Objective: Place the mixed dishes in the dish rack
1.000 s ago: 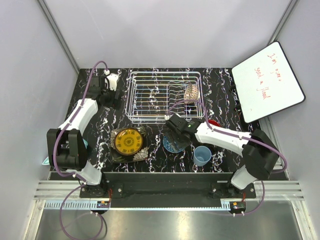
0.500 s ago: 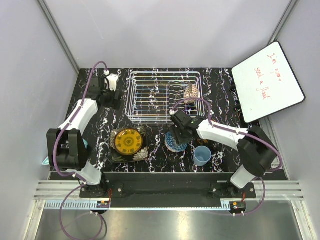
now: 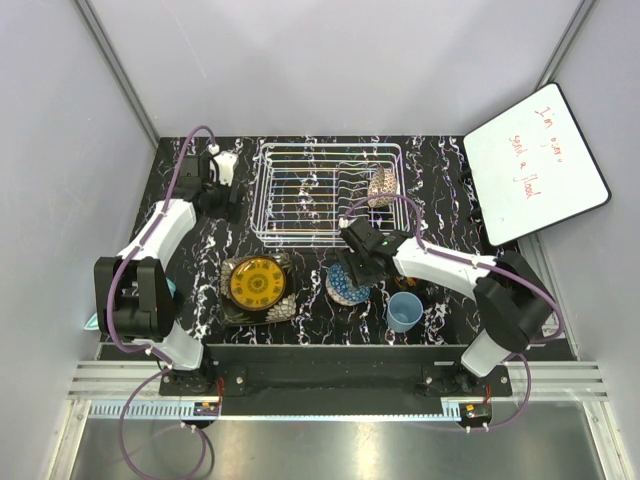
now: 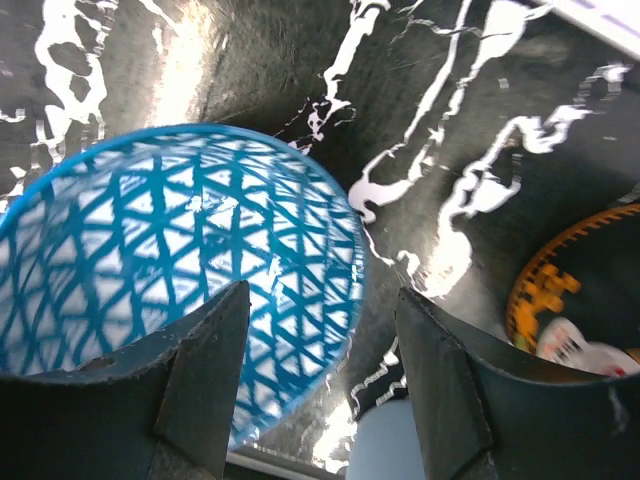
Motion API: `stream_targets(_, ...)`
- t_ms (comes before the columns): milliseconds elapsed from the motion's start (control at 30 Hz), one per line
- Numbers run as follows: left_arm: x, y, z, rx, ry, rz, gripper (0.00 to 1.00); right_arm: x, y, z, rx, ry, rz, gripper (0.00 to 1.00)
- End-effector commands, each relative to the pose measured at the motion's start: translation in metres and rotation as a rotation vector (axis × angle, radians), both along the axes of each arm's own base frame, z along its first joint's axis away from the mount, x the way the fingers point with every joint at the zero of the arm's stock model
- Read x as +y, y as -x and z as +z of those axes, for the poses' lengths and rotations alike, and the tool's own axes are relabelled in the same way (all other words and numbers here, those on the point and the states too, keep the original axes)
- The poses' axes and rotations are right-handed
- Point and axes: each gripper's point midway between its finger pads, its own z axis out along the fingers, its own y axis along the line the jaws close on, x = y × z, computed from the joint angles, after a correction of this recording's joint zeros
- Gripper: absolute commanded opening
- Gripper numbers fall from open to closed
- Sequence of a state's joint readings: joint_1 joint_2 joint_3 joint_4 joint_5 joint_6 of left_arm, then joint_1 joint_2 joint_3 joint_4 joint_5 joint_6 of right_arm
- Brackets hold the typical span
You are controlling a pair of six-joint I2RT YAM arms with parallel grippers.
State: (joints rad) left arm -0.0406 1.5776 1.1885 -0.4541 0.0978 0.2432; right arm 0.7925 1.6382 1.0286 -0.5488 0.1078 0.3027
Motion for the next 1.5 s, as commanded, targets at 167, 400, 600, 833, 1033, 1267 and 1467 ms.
stream_targets(167, -0.004, -0.011, 0.015, -0.063, 0.035, -0.004, 0.99, 0.005, -0.012, 0.04, -0.085, -0.044, -0.004, 0.68)
stream_targets(400, -0.002, -0.012, 0.017, -0.068, 0.034, -0.003, 0.99, 0.008, -0.006, 0.028, -0.04, -0.044, 0.005, 0.68)
stream_targets(600, -0.002, -0.012, 0.019, -0.073, 0.037, -0.002, 0.99, 0.017, 0.002, 0.012, 0.026, -0.07, 0.022, 0.67)
stream_targets(833, -0.001, -0.012, 0.021, -0.079, 0.029, -0.006, 0.99, 0.031, -0.002, -0.008, 0.041, -0.114, 0.018, 0.57)
stream_targets(1033, 0.0, -0.013, 0.027, -0.095, 0.024, -0.003, 0.99, 0.034, 0.002, -0.029, 0.081, -0.117, 0.019, 0.17)
stream_targets(1267, -0.002, -0.014, 0.029, -0.096, 0.033, -0.012, 0.99, 0.013, -0.016, 0.003, -0.051, -0.049, -0.032, 0.0)
stream_targets(1467, -0.002, -0.016, 0.031, -0.101, 0.038, -0.013, 0.99, -0.01, -0.046, 0.119, -0.283, -0.016, -0.129, 0.0)
